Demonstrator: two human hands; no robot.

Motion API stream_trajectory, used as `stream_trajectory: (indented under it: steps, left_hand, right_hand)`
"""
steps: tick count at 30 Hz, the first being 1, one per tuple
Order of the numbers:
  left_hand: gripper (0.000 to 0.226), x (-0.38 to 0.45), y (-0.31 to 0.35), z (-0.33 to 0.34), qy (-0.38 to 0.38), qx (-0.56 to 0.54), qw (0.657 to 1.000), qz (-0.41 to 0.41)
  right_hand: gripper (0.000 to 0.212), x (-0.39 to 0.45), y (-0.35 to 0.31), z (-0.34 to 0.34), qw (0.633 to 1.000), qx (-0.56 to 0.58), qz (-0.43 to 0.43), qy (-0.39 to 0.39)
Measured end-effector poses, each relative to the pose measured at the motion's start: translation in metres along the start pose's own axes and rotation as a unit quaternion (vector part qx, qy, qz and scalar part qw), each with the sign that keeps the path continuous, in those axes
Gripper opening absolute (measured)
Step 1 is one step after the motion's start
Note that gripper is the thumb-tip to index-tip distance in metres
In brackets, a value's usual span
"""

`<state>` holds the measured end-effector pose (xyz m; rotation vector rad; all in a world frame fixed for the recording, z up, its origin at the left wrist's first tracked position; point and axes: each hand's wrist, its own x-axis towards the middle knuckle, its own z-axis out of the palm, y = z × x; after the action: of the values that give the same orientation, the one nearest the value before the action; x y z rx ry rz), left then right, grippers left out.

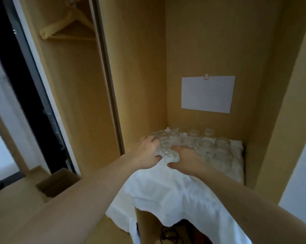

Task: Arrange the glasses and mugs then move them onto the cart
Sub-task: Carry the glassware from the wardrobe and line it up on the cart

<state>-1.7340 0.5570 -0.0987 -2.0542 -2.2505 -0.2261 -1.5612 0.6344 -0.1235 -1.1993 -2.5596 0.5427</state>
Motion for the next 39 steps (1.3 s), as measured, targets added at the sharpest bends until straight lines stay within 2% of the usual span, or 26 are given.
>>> stream_trajectory:
  steps: [9,15,22,27,32,37,39]
  left_hand:
    - [0.064,0.075,-0.036,0.010,-0.007,-0.007,0.993,0.115]
    - [0.060,0.108,-0.075,0.034,-0.007,-0.077,0.989,0.125]
    - [0.063,0.148,-0.093,0.053,-0.024,-0.079,0.985,0.151]
    - [0.068,0.192,-0.091,0.059,-0.045,-0.104,0.985,0.130]
    - [0.062,0.240,-0.086,0.069,-0.054,-0.154,0.982,0.092]
    - [0.066,0.284,-0.083,0.085,-0.100,-0.221,0.970,0.028]
    - [0.062,0.301,-0.081,0.094,-0.103,-0.216,0.971,0.018]
  right_hand:
    - [0.060,0.035,-0.001,0.002,0.993,-0.020,0.114,0.029]
    - [0.072,0.062,-0.004,0.027,0.987,-0.016,0.151,0.041]
    - [0.077,0.089,0.011,0.030,0.977,-0.029,0.204,0.050]
    - [0.082,0.124,0.038,0.010,0.972,-0.042,0.225,0.057]
    - [0.080,0.176,0.070,-0.012,0.973,-0.028,0.219,0.072]
    - [0.064,0.231,0.101,-0.023,0.980,-0.027,0.194,0.043]
    - [0.062,0.251,0.113,-0.025,0.981,-0.028,0.190,0.031]
